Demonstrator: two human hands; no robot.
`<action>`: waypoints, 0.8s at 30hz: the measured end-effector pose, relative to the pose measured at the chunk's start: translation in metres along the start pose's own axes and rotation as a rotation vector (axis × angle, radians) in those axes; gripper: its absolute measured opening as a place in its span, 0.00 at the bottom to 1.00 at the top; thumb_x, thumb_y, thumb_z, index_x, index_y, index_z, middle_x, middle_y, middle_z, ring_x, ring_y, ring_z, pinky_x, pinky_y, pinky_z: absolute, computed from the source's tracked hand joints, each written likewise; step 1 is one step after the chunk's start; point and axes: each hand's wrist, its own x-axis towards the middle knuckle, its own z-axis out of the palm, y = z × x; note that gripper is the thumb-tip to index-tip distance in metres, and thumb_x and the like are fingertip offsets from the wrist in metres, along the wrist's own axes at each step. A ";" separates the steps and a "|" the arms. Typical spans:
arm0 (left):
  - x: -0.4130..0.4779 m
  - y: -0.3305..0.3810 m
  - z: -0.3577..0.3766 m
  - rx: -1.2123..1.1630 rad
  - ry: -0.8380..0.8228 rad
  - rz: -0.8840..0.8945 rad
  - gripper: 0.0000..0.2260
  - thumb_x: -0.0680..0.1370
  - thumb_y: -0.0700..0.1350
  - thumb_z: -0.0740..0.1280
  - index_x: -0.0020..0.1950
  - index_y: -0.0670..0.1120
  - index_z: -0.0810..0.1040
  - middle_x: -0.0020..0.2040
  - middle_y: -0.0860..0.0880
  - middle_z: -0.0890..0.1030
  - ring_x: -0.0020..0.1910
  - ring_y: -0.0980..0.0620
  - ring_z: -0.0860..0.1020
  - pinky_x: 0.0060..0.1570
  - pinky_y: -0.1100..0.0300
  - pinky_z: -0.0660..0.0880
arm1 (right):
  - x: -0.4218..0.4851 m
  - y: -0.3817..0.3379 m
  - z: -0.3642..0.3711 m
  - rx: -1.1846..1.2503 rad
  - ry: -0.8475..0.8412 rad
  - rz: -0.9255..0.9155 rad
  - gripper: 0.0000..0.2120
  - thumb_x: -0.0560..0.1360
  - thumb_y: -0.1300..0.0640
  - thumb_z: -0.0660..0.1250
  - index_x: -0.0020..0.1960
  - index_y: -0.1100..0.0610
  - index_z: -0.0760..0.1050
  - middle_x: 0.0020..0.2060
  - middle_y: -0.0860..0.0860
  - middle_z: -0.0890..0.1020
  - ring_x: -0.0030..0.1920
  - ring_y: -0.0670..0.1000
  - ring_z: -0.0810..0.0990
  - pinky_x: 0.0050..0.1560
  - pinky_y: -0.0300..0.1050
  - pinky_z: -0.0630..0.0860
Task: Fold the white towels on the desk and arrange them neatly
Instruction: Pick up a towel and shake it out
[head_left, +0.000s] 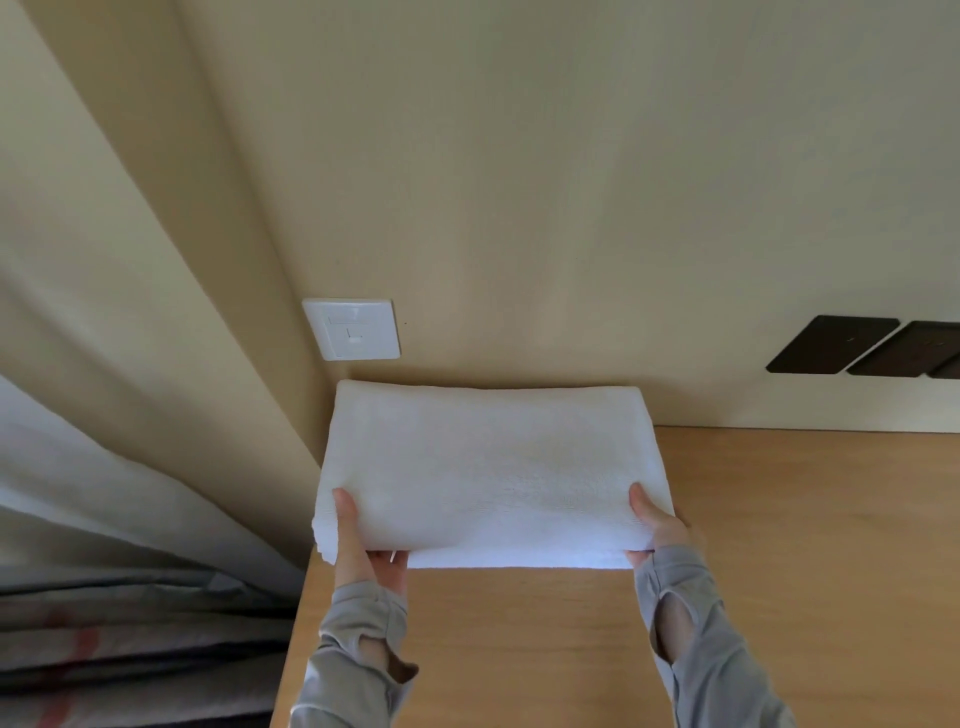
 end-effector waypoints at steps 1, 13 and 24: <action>0.000 0.001 0.003 0.016 0.021 0.001 0.34 0.62 0.65 0.69 0.65 0.53 0.70 0.57 0.50 0.78 0.56 0.47 0.77 0.55 0.46 0.75 | -0.002 0.001 0.001 0.043 -0.006 -0.011 0.11 0.67 0.64 0.74 0.47 0.59 0.75 0.48 0.58 0.79 0.49 0.61 0.78 0.56 0.63 0.74; 0.002 0.005 0.009 0.052 0.083 -0.027 0.27 0.58 0.73 0.64 0.49 0.58 0.73 0.51 0.51 0.79 0.50 0.48 0.78 0.46 0.48 0.77 | -0.002 -0.007 -0.010 0.136 -0.076 0.032 0.19 0.69 0.65 0.71 0.53 0.51 0.68 0.47 0.52 0.75 0.46 0.56 0.75 0.46 0.63 0.74; -0.001 0.011 0.017 0.107 0.251 -0.074 0.27 0.70 0.70 0.61 0.60 0.53 0.67 0.57 0.47 0.76 0.56 0.43 0.75 0.55 0.43 0.75 | -0.013 -0.009 -0.012 -0.463 -0.040 -0.240 0.21 0.68 0.48 0.73 0.52 0.60 0.71 0.41 0.51 0.77 0.42 0.52 0.76 0.44 0.47 0.75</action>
